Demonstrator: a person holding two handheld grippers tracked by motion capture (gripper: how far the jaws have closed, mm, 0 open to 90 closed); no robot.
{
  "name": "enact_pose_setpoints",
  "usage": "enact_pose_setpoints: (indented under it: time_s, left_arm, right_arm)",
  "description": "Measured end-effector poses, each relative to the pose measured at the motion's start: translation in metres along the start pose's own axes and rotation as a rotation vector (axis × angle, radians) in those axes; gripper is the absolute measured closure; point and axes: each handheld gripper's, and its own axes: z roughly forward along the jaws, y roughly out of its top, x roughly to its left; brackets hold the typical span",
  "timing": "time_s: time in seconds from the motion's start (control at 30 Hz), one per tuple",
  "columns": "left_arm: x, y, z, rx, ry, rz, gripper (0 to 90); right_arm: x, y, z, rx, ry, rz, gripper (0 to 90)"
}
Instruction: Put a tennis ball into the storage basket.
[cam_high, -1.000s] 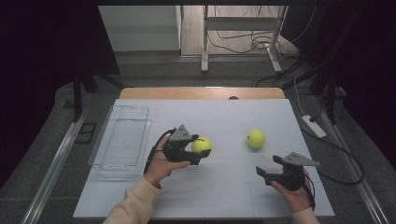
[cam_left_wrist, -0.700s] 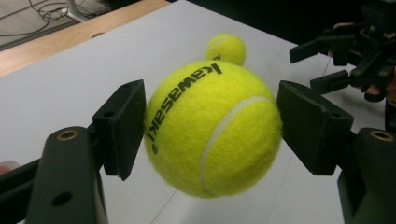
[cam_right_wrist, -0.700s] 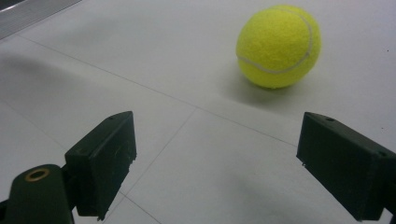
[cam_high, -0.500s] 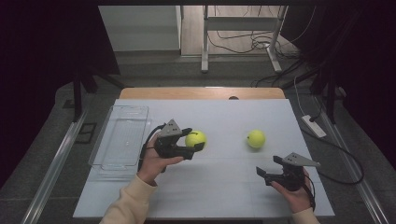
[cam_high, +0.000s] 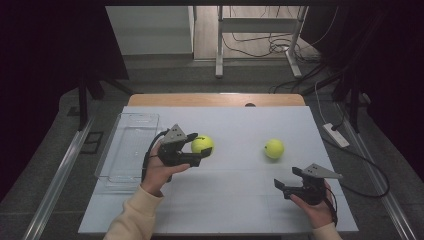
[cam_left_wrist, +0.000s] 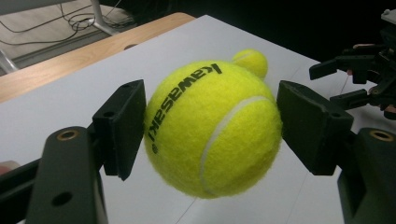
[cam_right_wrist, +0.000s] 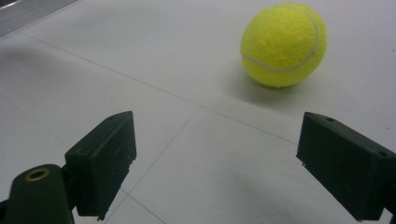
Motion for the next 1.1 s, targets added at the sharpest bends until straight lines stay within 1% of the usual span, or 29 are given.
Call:
enact_pose_setpoints:
  time_s: [0.17, 0.27, 0.47, 0.7, 0.87, 0.93, 1.1]
  left_arm:
    - [0.002, 0.000, -0.001, 0.004, 0.014, 0.003, 27.6]
    - [0.005, 0.000, -0.003, 0.006, 0.023, -0.002, 27.6]
    - [0.012, 0.000, -0.008, 0.000, 0.042, -0.024, 27.6]
    - [0.019, 0.000, -0.015, -0.012, 0.060, -0.034, 27.6]
    - [0.027, 0.000, -0.023, -0.022, 0.085, -0.044, 27.6]
    - [0.029, 0.000, -0.025, -0.031, 0.090, -0.057, 27.6]
    - [0.035, 0.000, -0.029, -0.034, 0.104, -0.067, 27.6]
  right_arm:
    - [0.000, 0.000, 0.000, -0.001, 0.000, 0.002, 11.5]
    - [0.000, 0.000, -0.001, -0.003, 0.001, 0.002, 11.5]
    - [0.000, 0.000, -0.001, -0.005, -0.002, 0.001, 11.4]
    - [0.001, 0.000, 0.000, -0.003, 0.002, 0.002, 11.5]
    - [0.001, 0.000, 0.000, -0.003, 0.004, -0.002, 11.5]
    - [0.001, 0.000, 0.000, -0.004, 0.004, -0.001, 11.5]
    - [0.001, 0.000, 0.000, -0.004, 0.005, -0.001, 11.5]
